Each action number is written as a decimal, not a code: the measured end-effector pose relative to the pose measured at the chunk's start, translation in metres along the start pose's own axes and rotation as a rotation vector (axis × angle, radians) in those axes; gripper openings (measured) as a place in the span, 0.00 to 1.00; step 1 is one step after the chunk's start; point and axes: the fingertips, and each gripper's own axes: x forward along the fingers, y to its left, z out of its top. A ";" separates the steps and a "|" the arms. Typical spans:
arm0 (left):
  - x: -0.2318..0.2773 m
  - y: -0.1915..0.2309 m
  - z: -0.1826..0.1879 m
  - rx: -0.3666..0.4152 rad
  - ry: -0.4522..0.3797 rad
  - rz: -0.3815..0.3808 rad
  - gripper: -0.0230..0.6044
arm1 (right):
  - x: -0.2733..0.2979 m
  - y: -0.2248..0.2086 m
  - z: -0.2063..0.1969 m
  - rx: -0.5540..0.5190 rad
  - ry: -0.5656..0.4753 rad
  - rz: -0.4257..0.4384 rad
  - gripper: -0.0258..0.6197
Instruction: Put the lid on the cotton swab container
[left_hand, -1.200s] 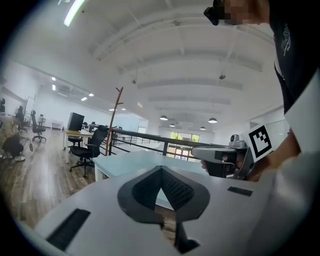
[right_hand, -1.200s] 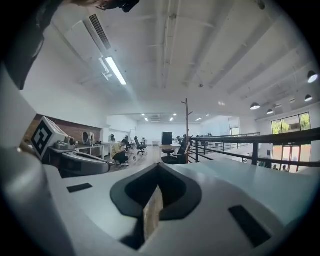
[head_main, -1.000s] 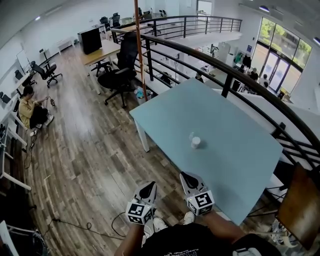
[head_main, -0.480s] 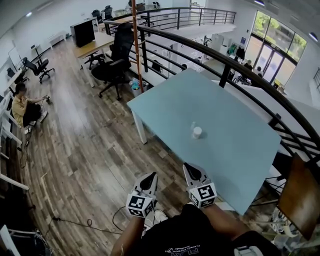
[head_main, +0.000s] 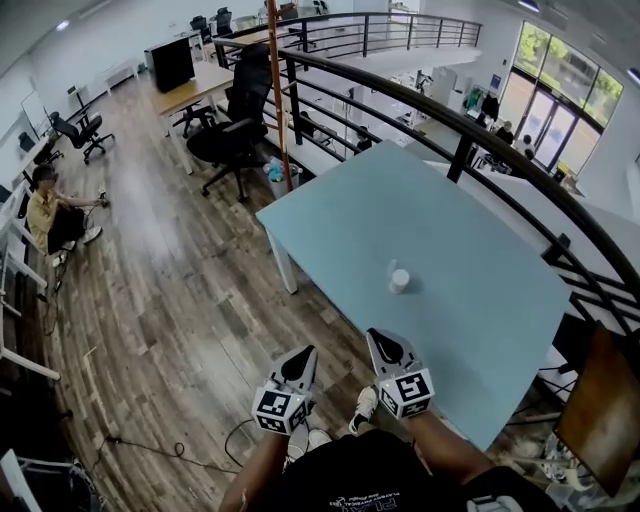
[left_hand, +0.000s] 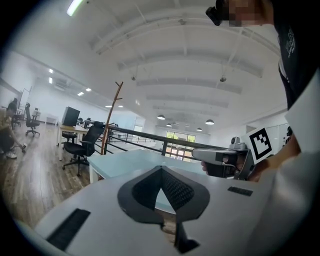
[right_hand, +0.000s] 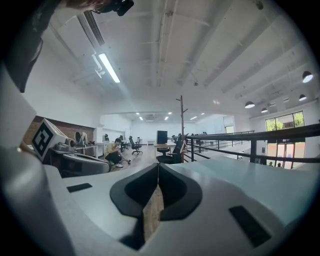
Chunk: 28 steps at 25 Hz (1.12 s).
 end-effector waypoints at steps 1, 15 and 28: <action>0.007 0.001 0.003 0.004 -0.006 -0.005 0.05 | 0.004 -0.006 -0.001 0.004 0.004 0.001 0.07; 0.111 0.003 0.032 0.041 0.003 -0.016 0.05 | 0.065 -0.087 0.017 0.007 -0.007 0.045 0.07; 0.191 0.000 0.046 -0.016 0.008 -0.048 0.05 | 0.092 -0.142 0.022 0.006 -0.028 0.076 0.07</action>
